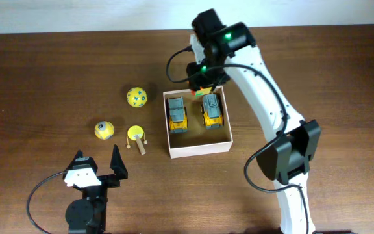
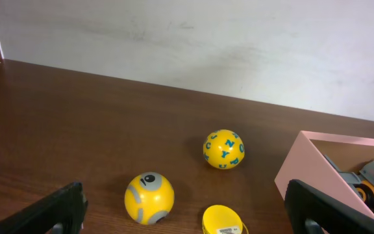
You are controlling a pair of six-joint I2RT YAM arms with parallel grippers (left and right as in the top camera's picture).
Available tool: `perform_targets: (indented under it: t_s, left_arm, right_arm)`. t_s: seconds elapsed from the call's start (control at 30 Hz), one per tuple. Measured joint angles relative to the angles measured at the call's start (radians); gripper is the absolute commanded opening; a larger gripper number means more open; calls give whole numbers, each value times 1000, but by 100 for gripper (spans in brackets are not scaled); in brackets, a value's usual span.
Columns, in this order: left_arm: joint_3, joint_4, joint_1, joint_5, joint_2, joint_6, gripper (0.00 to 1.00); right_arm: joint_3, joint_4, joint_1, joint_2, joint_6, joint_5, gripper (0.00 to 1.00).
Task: Pack container
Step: 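Lift the cube and carry it left over the box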
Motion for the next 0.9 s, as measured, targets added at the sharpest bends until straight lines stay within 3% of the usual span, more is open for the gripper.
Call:
perform_targets:
  t_s: [0.57, 0.9]
  left_arm:
    - [0, 0, 0, 0, 0, 0, 99]
    - [0, 0, 0, 0, 0, 0, 99]
  right_arm:
    - [-207, 106, 40, 0, 66, 58, 50]
    - [-225, 129, 71, 0, 107, 102, 50]
